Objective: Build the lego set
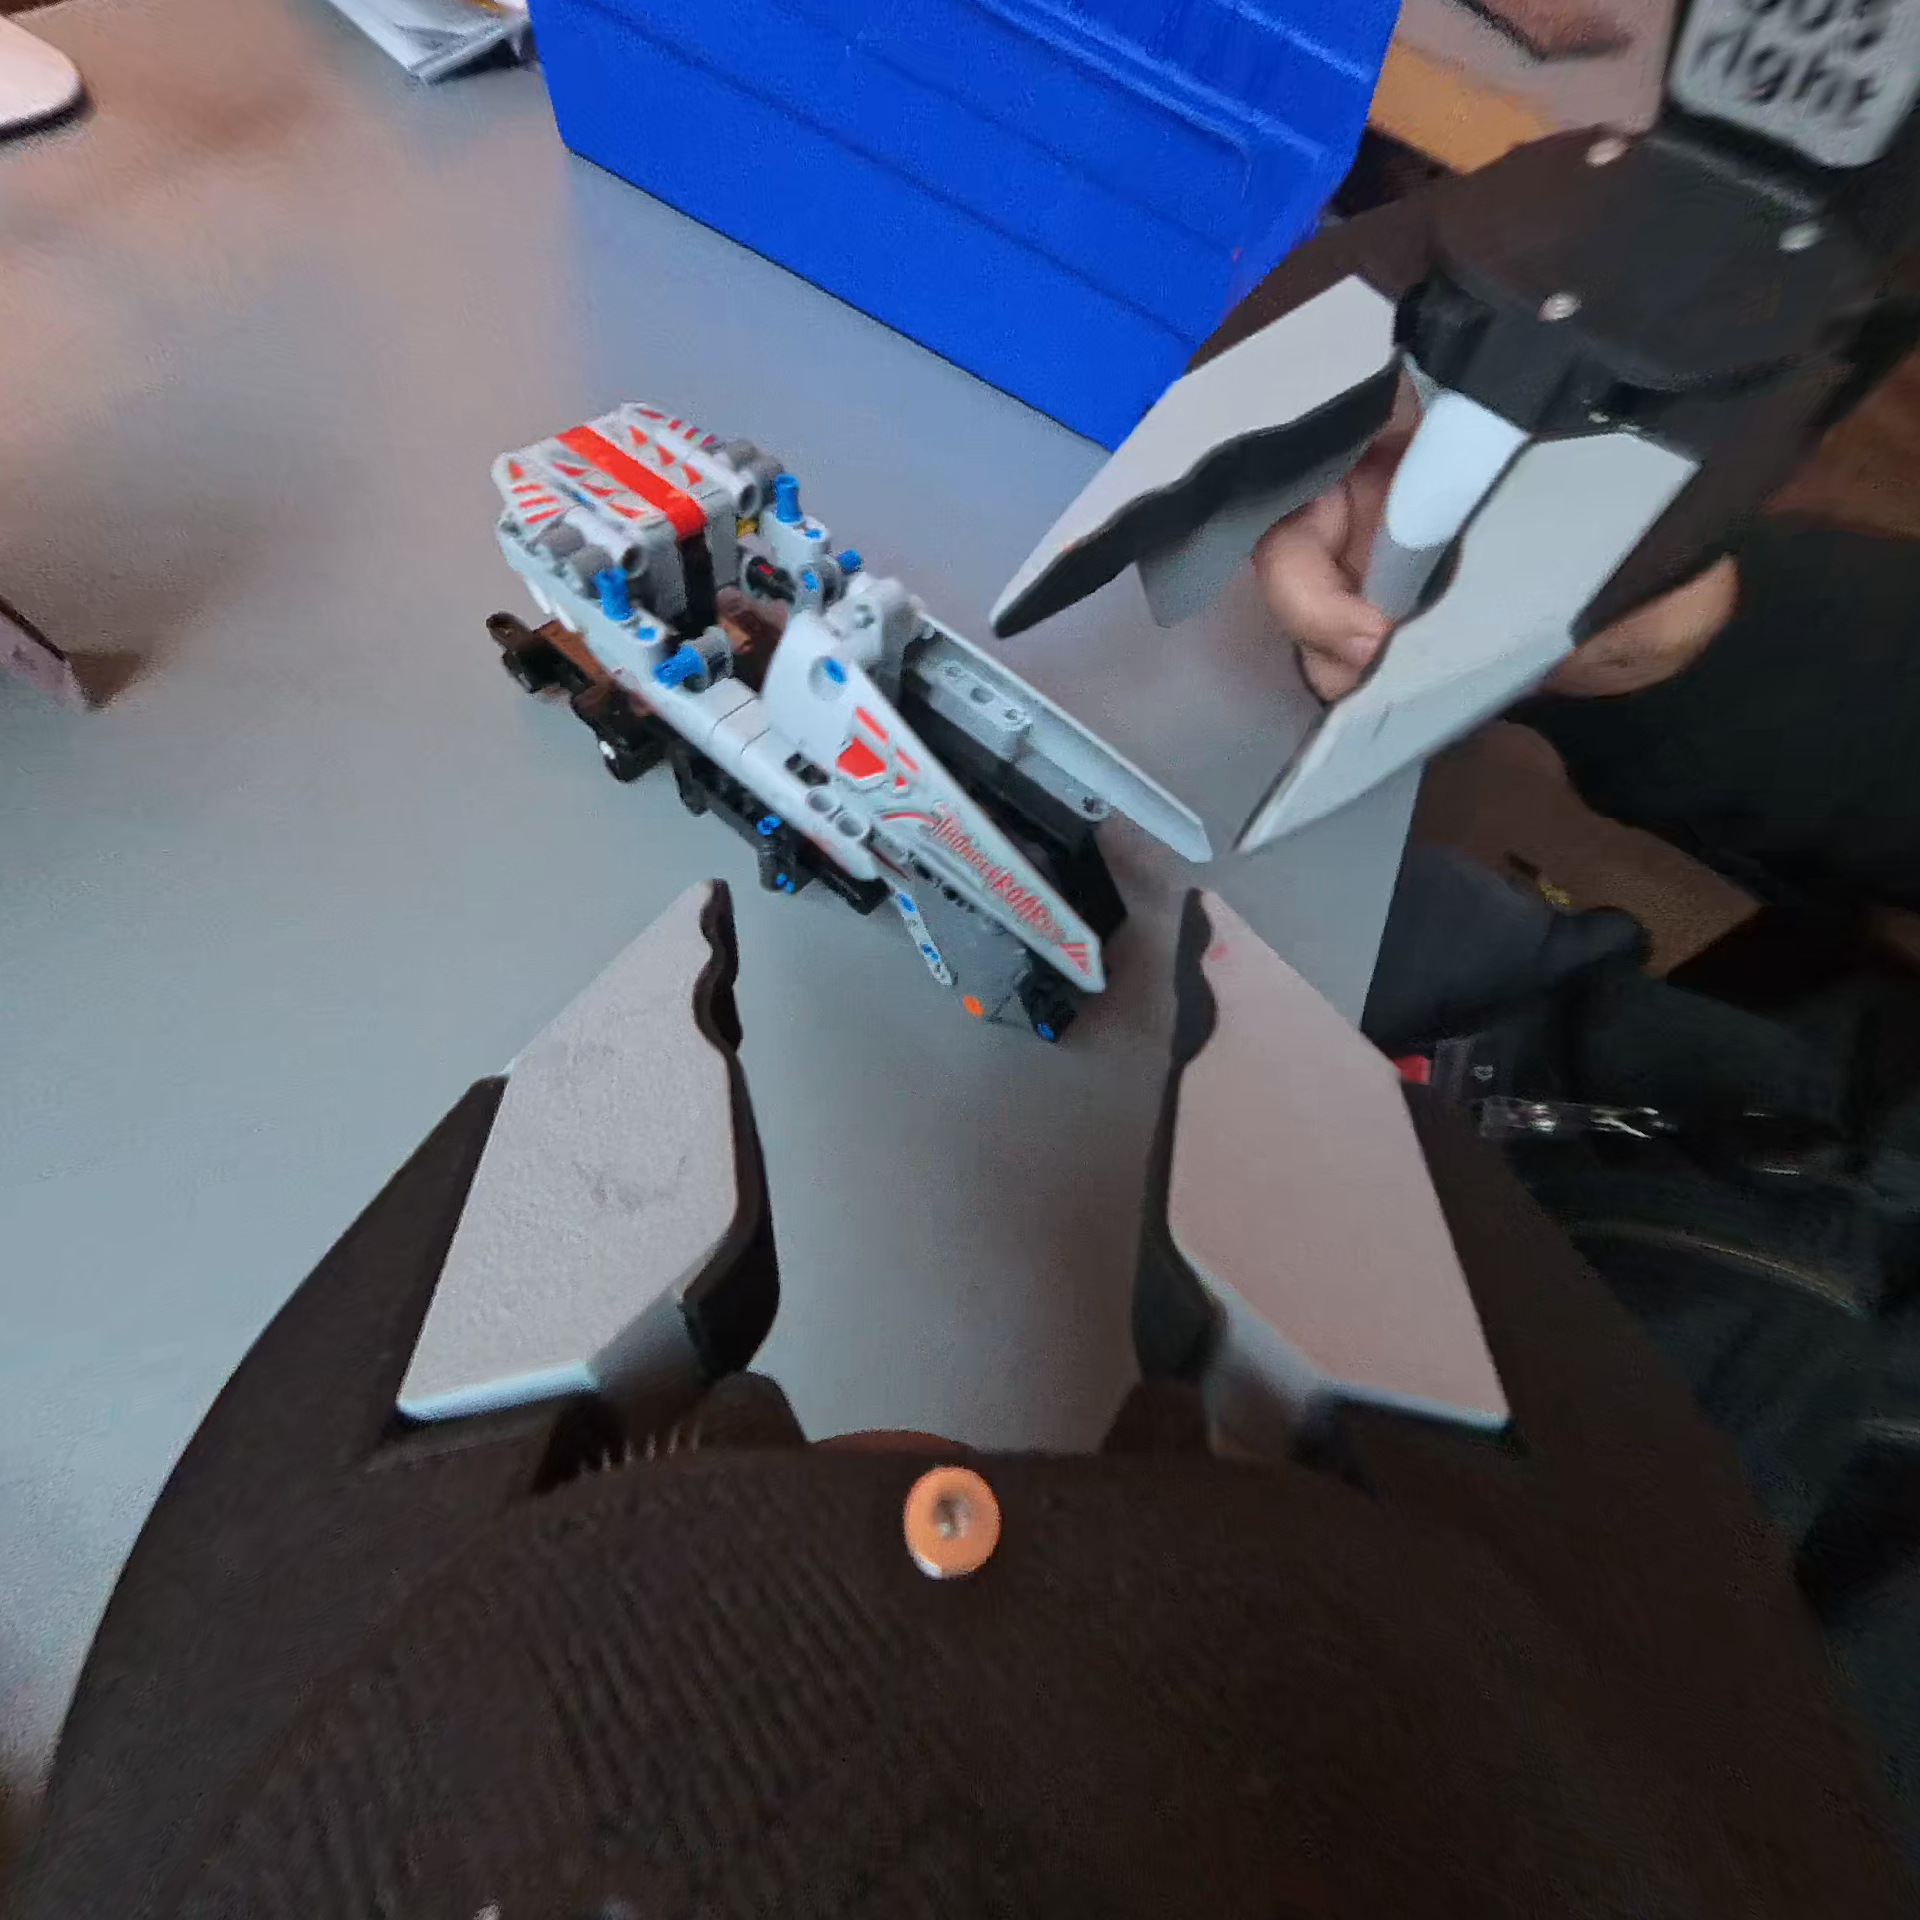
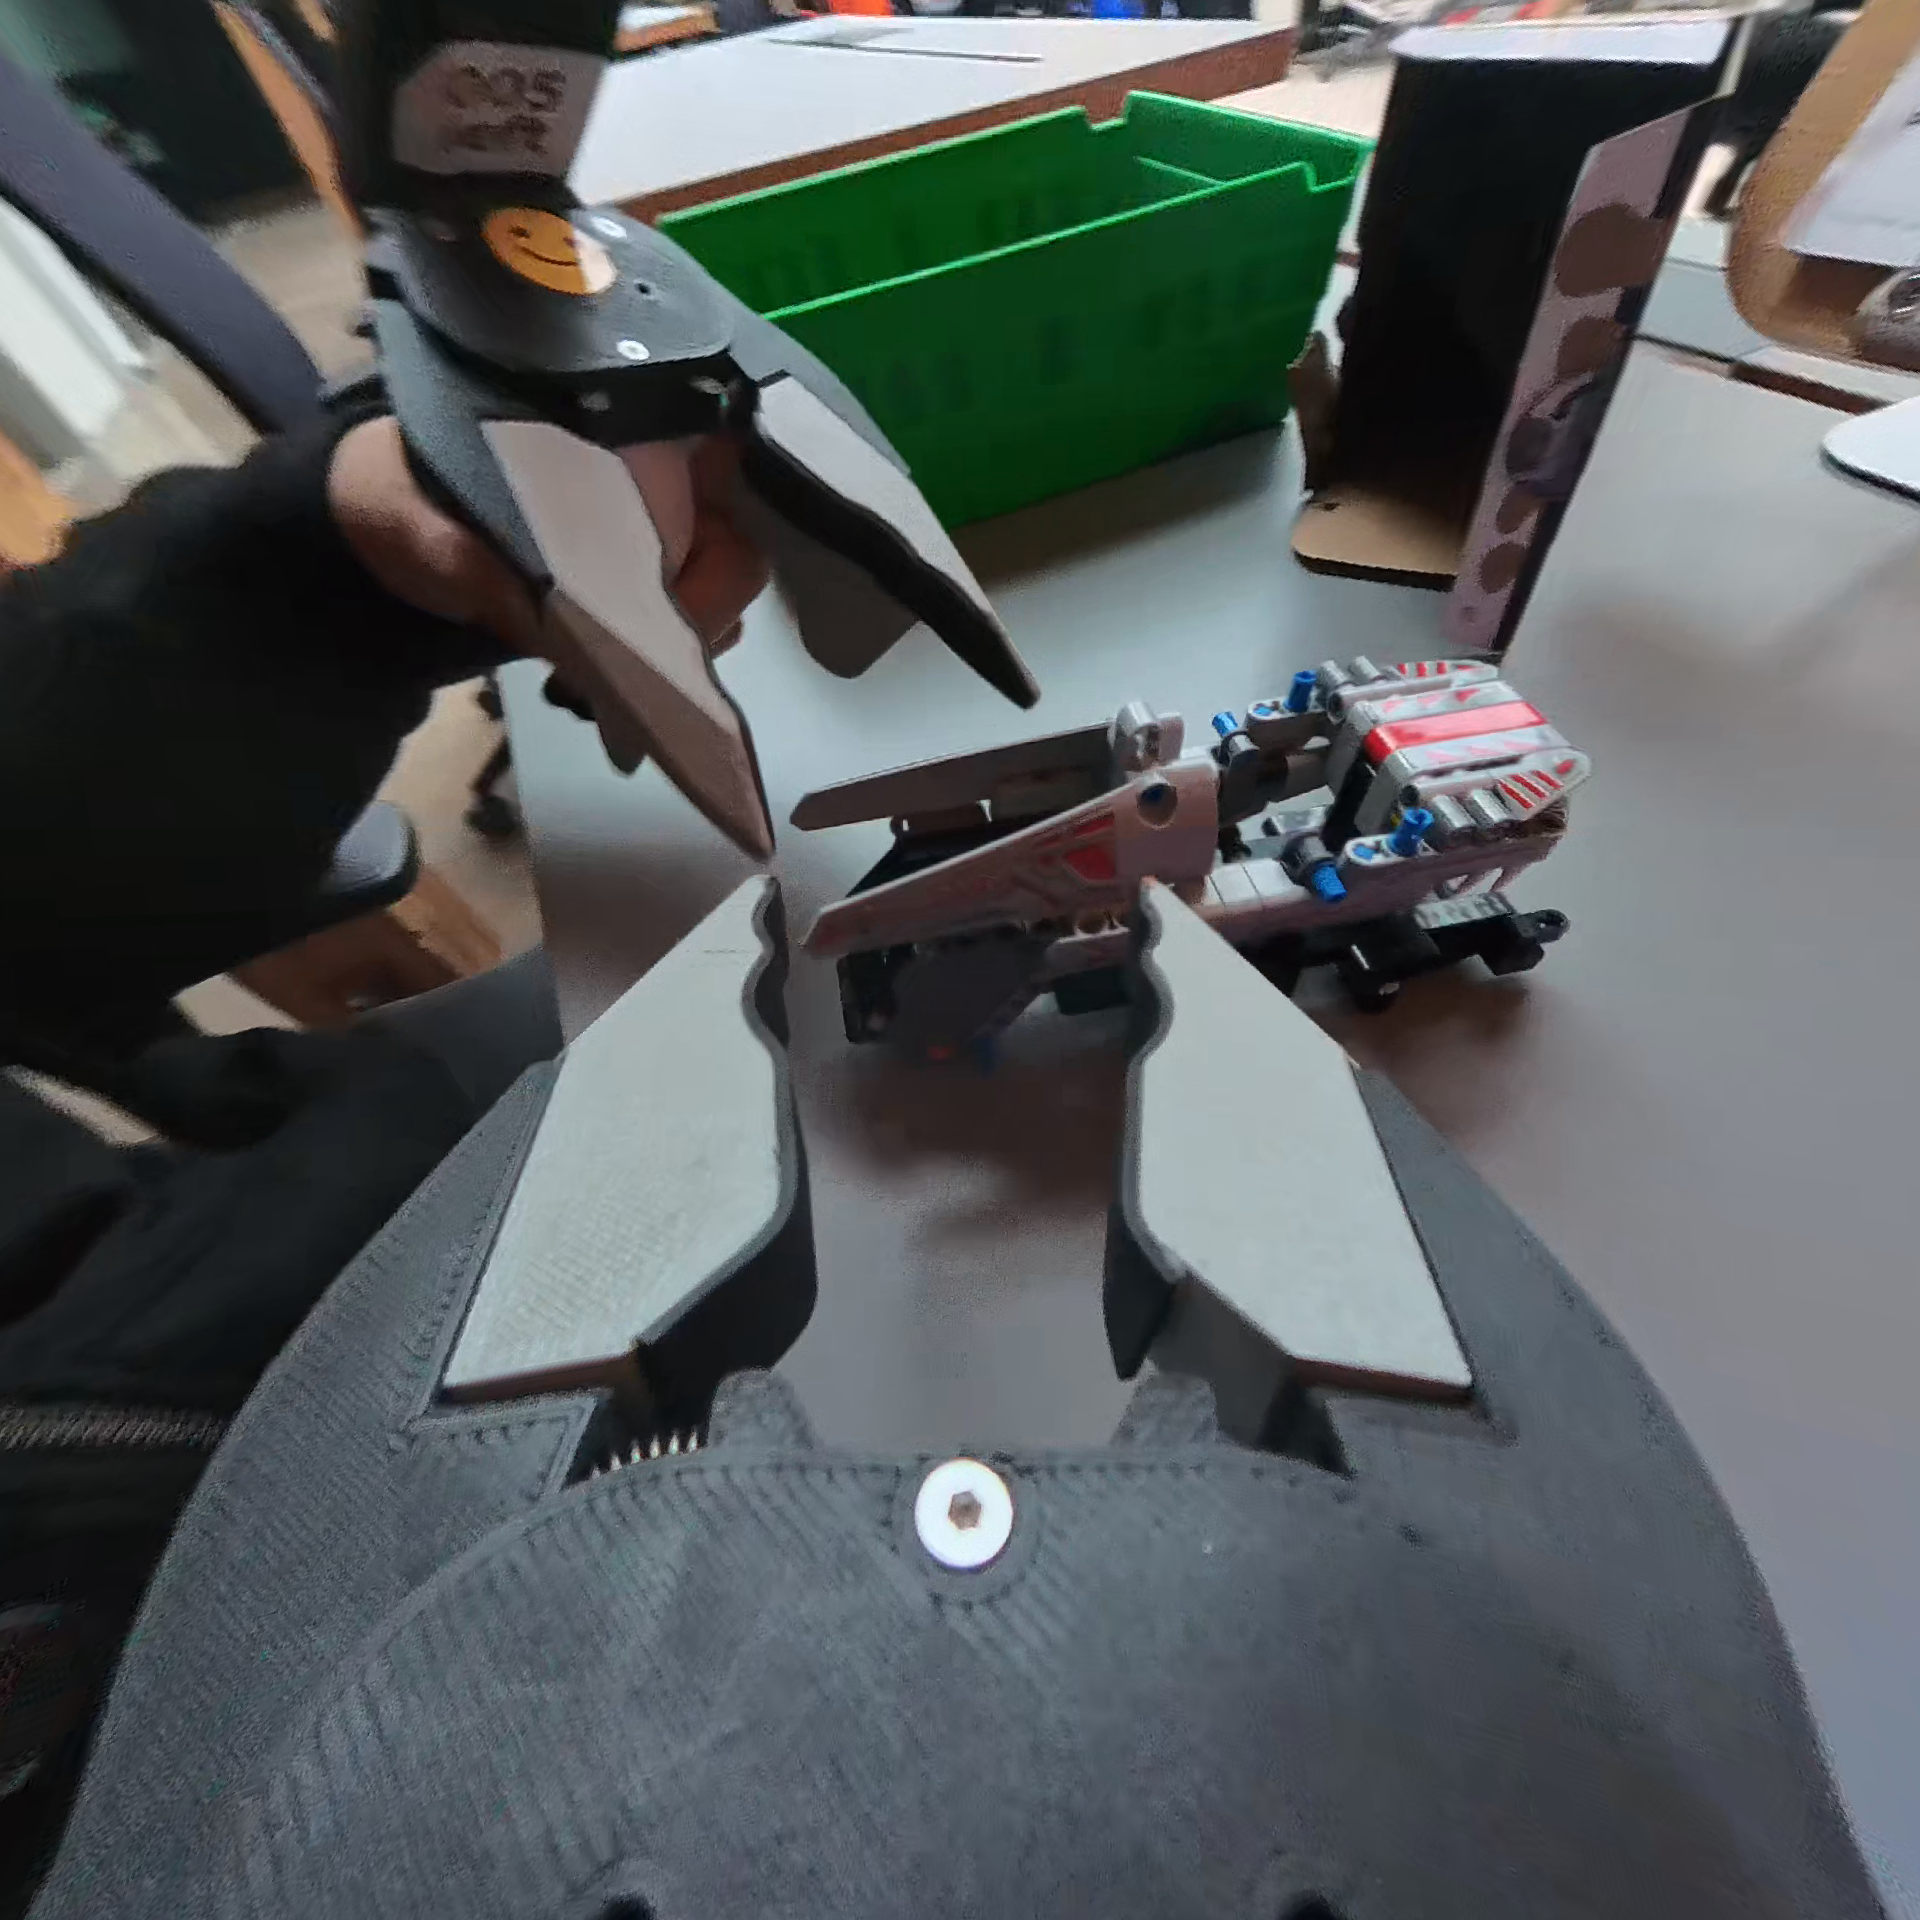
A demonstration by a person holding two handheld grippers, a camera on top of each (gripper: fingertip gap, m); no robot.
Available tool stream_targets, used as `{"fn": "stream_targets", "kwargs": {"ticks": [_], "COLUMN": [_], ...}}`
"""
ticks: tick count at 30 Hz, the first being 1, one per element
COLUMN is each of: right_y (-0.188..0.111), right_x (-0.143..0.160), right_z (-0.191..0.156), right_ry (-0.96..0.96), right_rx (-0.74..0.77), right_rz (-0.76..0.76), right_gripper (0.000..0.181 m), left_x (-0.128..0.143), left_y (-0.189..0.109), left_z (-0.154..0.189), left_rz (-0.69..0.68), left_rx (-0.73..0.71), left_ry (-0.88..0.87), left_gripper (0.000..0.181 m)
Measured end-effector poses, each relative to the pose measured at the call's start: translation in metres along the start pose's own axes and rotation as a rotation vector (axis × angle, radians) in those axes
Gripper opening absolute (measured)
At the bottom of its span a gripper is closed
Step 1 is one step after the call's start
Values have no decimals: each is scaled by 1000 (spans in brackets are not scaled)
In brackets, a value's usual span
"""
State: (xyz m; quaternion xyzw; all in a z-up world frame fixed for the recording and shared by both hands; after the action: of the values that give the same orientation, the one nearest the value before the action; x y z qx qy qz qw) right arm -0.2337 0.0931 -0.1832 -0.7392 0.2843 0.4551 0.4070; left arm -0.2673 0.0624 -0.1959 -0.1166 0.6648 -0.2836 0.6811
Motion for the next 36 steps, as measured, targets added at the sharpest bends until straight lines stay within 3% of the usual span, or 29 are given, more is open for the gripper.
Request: {"fn": "stream_targets", "kwargs": {"ticks": [3, 5, 6, 12, 14, 18, 21, 24, 27, 30, 32, 36], "right_y": [10, 10, 8, -6, -14, -12, 4, 9, -10, -29, -27, -2], "right_x": [5, 5, 5, 4, 3, -1, 6, 6, -16, -34, -27, 7], "right_z": [1, 1, 2, 13, 22, 2, -22, -33, -13, 26, 42, 9], "right_ry": [-78, -106, -112, -142, -172, -126, -41, -19, 15, 90, 152, 185], "right_rx": [127, 149, 156, 239, 300, 152, -28, -103, -68, 27, 41, -168], "right_rz": [-30, -36, -42, -65, -69, -5, -21, -30, 75, 165, 122, -71], "right_gripper": [53, 50, 43, 11, 7, 0, 6, 18, 25, 37, 43, 35], "left_x": [4, 4, 3, 1, 3, -4, -6, -4, -8, -5, -2, 1], "left_y": [10, 10, 8, 4, -2, -7, -3, -4, 0, 9, 11, 6], "left_z": [4, 2, 5, 7, -10, 7, 0, -4, 4, 16, 15, 11], "left_rz": [-55, -59, -51, -26, -36, 12, 7, -12, 31, -14, -40, -71], "left_rx": [-66, -101, -79, -58, -159, -3, -65, -92, -53, -7, -32, -62], "left_ry": [98, 132, 141, 138, 149, 69, 53, 52, 52, 76, 103, 136], "left_gripper": [44, 36, 21, 0, 0, 0, 34, 47, 45, 61, 63, 61]}}
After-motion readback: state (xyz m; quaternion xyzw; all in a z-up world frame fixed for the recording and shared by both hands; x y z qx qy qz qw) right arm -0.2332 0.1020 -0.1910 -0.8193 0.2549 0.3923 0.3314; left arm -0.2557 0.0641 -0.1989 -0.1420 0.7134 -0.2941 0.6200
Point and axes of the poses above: each gripper's, where its closed fingertips meet, y out along the fingers, x out of its underside, z = x × y across the jaws, the point moved 1 cm from there along -y, back along the fingers, and after that the axes turned 8 degrees about y, right-handed, at the moved point
